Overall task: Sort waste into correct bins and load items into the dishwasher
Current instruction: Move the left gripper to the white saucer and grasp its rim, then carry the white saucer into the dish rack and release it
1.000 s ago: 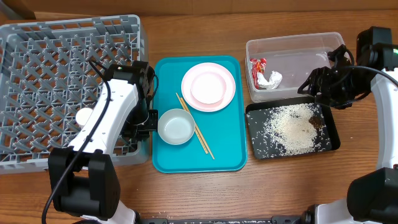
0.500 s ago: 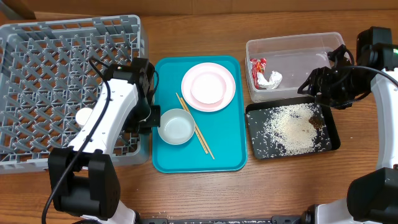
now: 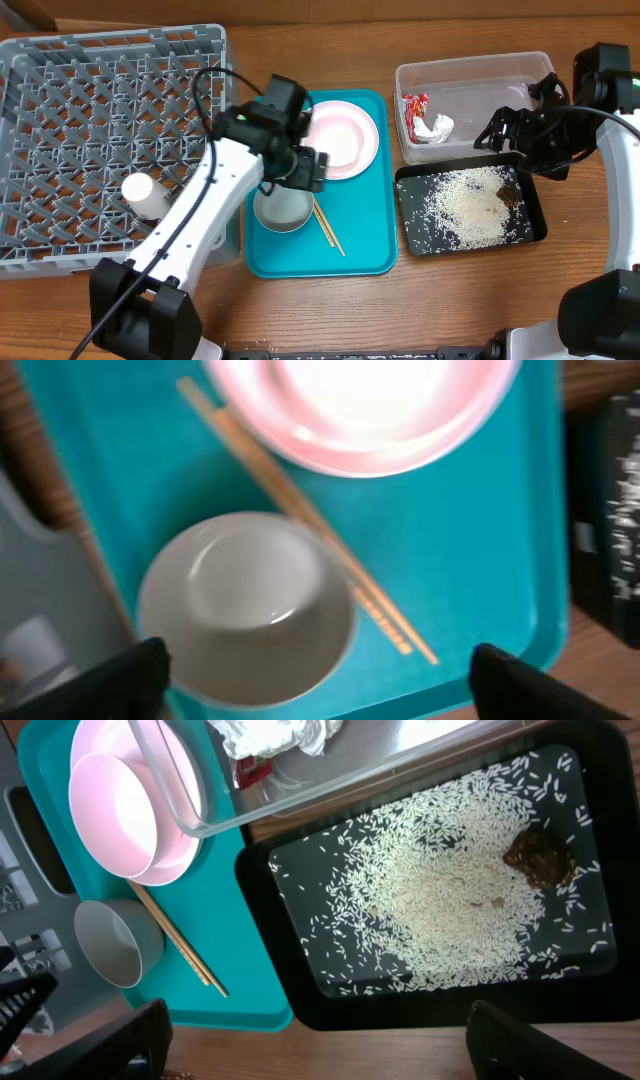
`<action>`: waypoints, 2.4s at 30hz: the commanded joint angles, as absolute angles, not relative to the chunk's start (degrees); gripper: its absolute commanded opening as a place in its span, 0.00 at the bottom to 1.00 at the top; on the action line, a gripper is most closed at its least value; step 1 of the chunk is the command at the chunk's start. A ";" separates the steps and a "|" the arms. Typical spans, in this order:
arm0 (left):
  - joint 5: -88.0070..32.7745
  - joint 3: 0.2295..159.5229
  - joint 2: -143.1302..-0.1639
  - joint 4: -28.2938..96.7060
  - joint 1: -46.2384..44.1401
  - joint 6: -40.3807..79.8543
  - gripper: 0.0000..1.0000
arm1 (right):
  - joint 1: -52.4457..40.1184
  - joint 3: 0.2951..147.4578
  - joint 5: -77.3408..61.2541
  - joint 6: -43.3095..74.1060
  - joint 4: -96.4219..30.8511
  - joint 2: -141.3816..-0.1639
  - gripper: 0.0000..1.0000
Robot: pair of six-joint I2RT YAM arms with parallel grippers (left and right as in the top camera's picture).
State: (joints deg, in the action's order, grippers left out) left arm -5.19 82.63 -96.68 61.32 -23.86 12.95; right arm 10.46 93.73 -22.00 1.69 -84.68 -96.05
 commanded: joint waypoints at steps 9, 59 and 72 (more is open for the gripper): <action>-6.92 82.17 -102.08 58.87 -29.02 12.64 0.63 | 10.35 93.82 -21.47 1.65 -84.60 -94.24 0.96; -51.86 97.65 -99.13 47.70 16.53 -21.89 0.04 | 10.35 93.82 -21.45 1.65 -84.75 -94.24 0.96; -63.20 97.65 -114.37 39.29 25.06 -21.85 0.04 | 10.35 93.82 -21.45 1.65 -84.84 -94.24 0.96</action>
